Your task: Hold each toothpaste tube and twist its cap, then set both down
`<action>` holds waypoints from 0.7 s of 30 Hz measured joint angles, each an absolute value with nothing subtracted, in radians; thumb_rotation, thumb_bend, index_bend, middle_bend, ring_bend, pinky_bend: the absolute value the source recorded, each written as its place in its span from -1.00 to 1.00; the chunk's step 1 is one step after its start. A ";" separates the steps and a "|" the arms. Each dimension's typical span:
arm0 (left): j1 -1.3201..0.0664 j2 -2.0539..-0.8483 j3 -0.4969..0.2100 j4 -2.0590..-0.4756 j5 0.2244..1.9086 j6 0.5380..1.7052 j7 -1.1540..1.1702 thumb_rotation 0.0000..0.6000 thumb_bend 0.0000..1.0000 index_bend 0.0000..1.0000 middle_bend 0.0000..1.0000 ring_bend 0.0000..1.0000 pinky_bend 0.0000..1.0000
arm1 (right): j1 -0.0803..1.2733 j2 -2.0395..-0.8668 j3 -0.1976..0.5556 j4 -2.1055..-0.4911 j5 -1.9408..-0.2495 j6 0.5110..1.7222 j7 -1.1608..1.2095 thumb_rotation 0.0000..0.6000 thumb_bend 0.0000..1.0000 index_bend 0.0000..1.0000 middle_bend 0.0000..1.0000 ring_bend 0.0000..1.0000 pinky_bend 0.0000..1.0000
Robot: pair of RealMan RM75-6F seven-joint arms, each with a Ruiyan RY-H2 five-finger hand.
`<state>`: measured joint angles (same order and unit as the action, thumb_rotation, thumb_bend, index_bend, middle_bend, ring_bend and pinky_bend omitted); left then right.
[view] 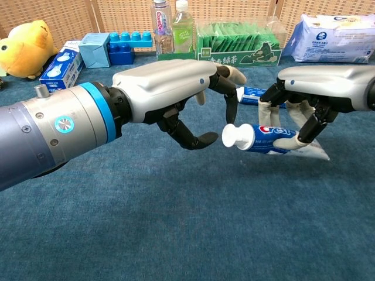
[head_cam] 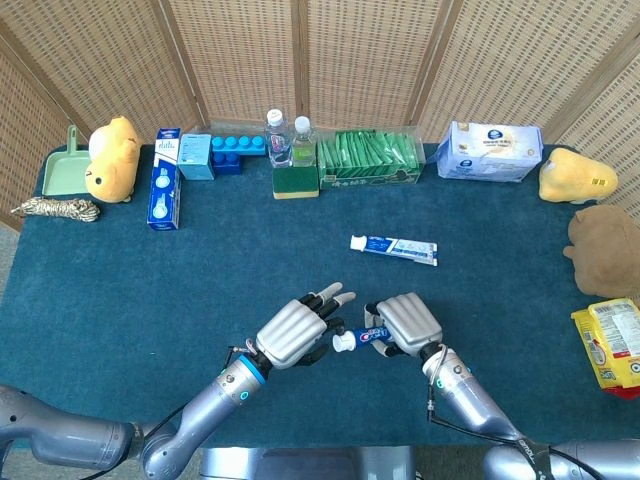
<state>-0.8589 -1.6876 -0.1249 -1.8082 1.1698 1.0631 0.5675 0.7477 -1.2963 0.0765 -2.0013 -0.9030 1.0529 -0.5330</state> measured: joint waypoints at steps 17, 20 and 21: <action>-0.836 -1.654 -0.093 -1.863 1.182 1.069 0.587 1.00 -0.23 -0.14 -0.81 -1.00 -0.47 | 0.760 -1.279 0.123 -1.969 -0.807 1.064 -0.507 1.00 -0.09 0.78 0.47 0.38 0.38; -0.829 -1.645 -0.088 -1.873 1.190 1.077 0.588 1.00 -0.23 -0.14 -0.81 -1.00 -0.48 | 0.760 -1.271 0.129 -1.966 -0.800 1.066 -0.498 1.00 -0.09 0.78 0.47 0.38 0.38; -0.826 -1.642 -0.087 -1.877 1.194 1.080 0.588 1.00 -0.23 -0.15 -0.81 -1.00 -0.48 | 0.760 -1.269 0.129 -1.966 -0.799 1.066 -0.497 1.00 -0.09 0.78 0.47 0.38 0.38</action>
<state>-0.8262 -1.6418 -0.0872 -1.8769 1.1939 1.0800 0.5882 0.7595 -1.2689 0.1294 -1.9664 -0.7992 1.0663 -0.4965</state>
